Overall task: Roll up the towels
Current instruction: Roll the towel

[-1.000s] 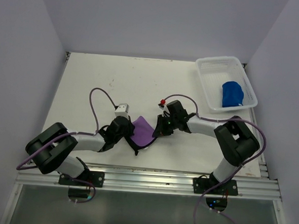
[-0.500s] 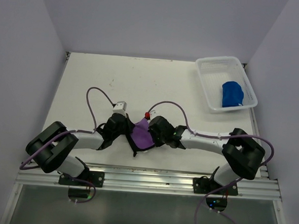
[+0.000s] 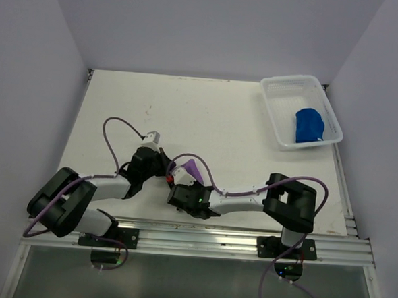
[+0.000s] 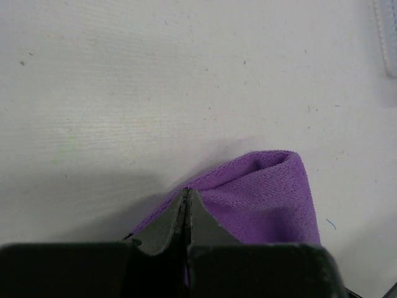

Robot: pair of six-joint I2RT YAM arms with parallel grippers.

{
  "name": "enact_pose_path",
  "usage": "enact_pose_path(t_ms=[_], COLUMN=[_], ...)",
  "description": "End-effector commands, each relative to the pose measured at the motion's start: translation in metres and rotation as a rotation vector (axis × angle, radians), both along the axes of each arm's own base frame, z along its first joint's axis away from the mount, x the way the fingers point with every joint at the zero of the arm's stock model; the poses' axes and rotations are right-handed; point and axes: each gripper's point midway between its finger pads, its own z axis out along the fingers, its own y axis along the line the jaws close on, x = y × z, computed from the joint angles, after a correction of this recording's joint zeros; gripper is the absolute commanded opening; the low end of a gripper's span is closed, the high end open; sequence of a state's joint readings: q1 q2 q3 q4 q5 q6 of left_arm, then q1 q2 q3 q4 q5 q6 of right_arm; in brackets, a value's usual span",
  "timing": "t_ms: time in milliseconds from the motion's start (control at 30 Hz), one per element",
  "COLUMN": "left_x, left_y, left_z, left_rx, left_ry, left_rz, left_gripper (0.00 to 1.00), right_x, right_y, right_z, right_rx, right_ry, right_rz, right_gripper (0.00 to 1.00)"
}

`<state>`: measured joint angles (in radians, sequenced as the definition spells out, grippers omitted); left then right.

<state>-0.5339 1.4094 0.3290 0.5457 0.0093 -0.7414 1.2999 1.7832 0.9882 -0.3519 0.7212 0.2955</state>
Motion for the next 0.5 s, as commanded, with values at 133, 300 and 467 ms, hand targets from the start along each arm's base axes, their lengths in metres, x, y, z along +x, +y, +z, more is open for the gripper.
enact_pose_path(t_ms=[133,300,467], left_x=[0.012,0.002,-0.009], left_y=[0.020,-0.008,-0.037], left_z=[0.052,0.087,0.106], left_rx=[-0.101,-0.282,-0.463], left_ry=[-0.111,-0.180,-0.223], left_rz=[0.001,-0.155,-0.319], left_gripper=[0.09,0.09,0.08], right_x=[0.009,0.007,0.004], right_y=[-0.001,0.002,0.008], right_z=[0.018,0.016,0.017], right_rx=[-0.156,-0.243,-0.279], right_ry=[-0.174,-0.210,-0.231], right_rz=[-0.017,-0.003,0.020], right_gripper=[0.00,0.00,0.00])
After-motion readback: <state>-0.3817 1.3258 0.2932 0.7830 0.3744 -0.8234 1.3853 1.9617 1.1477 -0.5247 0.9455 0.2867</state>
